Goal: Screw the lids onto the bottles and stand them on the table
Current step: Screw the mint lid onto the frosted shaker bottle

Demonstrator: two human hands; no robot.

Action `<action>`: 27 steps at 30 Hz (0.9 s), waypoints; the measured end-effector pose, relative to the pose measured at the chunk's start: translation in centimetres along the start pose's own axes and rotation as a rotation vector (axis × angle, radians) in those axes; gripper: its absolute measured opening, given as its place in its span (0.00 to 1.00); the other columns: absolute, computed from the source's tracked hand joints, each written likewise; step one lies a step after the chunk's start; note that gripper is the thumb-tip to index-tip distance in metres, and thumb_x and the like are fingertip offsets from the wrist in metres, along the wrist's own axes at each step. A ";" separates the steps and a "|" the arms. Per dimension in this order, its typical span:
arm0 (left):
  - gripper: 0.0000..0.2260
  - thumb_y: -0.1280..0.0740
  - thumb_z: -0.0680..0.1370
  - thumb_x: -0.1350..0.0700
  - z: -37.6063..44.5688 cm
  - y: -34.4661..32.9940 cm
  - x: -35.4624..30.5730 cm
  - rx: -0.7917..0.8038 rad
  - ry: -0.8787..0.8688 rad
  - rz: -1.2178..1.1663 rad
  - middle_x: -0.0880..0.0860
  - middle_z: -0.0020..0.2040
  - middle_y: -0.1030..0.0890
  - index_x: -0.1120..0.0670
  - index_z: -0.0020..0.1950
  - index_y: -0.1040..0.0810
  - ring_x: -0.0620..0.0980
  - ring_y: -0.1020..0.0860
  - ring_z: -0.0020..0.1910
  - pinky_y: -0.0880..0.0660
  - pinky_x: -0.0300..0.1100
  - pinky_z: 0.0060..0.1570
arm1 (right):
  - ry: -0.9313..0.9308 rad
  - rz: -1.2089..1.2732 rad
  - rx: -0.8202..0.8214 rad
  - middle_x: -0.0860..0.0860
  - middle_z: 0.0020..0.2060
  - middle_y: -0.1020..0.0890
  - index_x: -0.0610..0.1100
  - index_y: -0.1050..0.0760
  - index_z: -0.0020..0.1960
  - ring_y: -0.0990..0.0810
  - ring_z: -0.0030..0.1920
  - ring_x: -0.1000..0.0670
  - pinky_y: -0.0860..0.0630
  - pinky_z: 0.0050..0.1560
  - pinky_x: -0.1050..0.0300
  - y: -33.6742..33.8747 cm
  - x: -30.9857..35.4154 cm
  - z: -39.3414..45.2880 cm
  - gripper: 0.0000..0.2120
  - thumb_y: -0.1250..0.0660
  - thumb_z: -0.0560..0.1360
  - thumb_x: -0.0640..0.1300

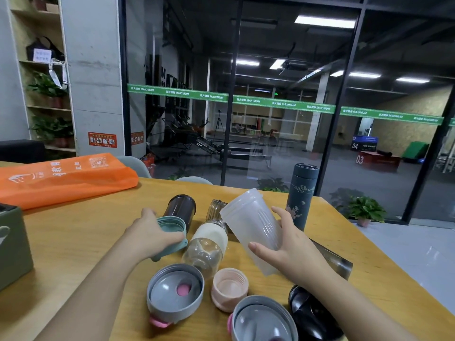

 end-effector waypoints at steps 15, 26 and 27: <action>0.29 0.28 0.68 0.49 -0.5 -2.4 -5.8 0.210 -0.127 -1.130 0.59 0.59 0.24 0.48 0.66 0.33 0.59 0.20 0.53 0.20 0.52 0.45 | -0.048 0.209 -0.078 0.56 0.62 0.27 0.57 0.48 0.73 0.25 0.58 0.52 0.24 0.51 0.56 0.3 -2.2 2.8 0.43 0.29 0.66 0.63; 0.23 0.38 0.75 0.44 -0.8 -6.5 -6.9 0.385 0.131 -1.833 0.64 0.58 0.19 0.57 0.64 0.25 0.69 0.25 0.60 0.33 0.67 0.62 | -0.043 0.288 -0.095 0.65 0.57 0.28 0.61 0.40 0.66 0.26 0.57 0.59 0.27 0.50 0.61 1.7 -4.7 3.6 0.38 0.23 0.63 0.56; 0.21 0.39 0.75 0.45 -0.9 -6.6 -7.1 0.406 0.124 -1.836 0.65 0.52 0.17 0.58 0.61 0.24 0.68 0.25 0.60 0.33 0.65 0.63 | -0.043 0.263 -0.102 0.64 0.57 0.28 0.61 0.40 0.66 0.27 0.57 0.58 0.29 0.49 0.63 1.8 -5.0 3.5 0.38 0.23 0.63 0.56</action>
Point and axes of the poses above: each hand's wrist, its own z-axis towards the middle knuckle, its own y-axis out of the back of the hand, x = y × z, the point moved 4 cm from there along z, towards the middle knuckle
